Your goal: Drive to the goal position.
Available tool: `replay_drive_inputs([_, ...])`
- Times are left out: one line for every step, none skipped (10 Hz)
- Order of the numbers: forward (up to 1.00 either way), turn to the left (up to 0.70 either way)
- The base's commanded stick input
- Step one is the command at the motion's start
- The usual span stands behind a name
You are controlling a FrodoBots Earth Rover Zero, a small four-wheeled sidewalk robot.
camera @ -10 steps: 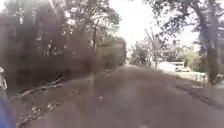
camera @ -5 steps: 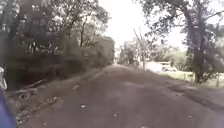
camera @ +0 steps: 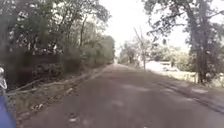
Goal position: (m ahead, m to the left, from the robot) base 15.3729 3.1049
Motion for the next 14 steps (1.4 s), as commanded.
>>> replay_drive_inputs([0.7,-0.01])
replay_drive_inputs([0.7,-0.01])
replay_drive_inputs([0.7,-0.01])
replay_drive_inputs([0.7,-0.01])
replay_drive_inputs([0.7,-0.01])
replay_drive_inputs([0.7,-0.01])
replay_drive_inputs([0.7,-0.01])
replay_drive_inputs([0.7,-0.01])
replay_drive_inputs([0.7,-0.01])
replay_drive_inputs([0.7,-0.01])
replay_drive_inputs([0.7,-0.01])
replay_drive_inputs([0.7,-0.01])
replay_drive_inputs([0.7,-0.01])
replay_drive_inputs([0.7,-0.01])
